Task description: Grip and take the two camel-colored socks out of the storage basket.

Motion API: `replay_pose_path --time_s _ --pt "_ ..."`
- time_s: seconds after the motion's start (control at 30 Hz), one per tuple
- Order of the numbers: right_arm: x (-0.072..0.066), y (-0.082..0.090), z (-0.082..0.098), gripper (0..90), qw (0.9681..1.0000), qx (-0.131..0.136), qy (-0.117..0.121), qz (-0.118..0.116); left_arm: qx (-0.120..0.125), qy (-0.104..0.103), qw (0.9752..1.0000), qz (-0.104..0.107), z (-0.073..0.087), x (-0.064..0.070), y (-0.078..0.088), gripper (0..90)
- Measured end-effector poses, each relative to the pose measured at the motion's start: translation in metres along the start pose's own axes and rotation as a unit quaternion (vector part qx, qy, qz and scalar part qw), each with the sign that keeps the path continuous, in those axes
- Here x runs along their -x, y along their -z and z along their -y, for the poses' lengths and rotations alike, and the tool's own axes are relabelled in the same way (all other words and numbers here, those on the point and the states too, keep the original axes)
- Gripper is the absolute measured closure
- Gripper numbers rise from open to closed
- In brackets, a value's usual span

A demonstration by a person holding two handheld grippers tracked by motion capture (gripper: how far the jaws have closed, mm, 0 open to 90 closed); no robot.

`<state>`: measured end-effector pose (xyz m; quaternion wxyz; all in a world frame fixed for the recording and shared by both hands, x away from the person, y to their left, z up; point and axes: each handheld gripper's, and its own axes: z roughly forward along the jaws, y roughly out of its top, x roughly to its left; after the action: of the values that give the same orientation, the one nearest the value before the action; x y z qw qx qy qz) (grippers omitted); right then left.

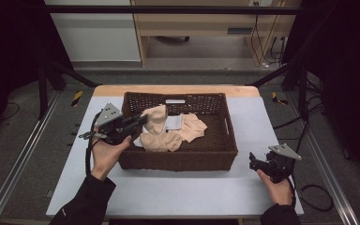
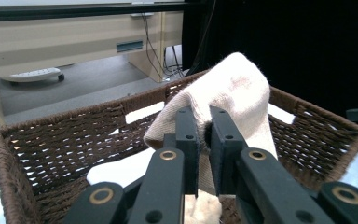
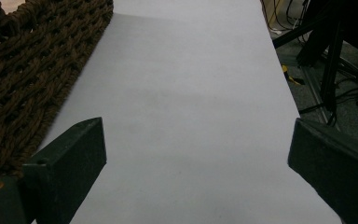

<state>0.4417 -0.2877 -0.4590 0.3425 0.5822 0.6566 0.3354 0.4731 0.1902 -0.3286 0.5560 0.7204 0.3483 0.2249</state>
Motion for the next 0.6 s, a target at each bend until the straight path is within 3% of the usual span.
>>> replay_pose_path --time_s 0.6 --pt "-0.002 0.004 -0.001 4.5 1.0000 0.005 0.004 0.000 0.029 -0.028 0.9984 0.039 0.009 0.031 0.049 82.7"
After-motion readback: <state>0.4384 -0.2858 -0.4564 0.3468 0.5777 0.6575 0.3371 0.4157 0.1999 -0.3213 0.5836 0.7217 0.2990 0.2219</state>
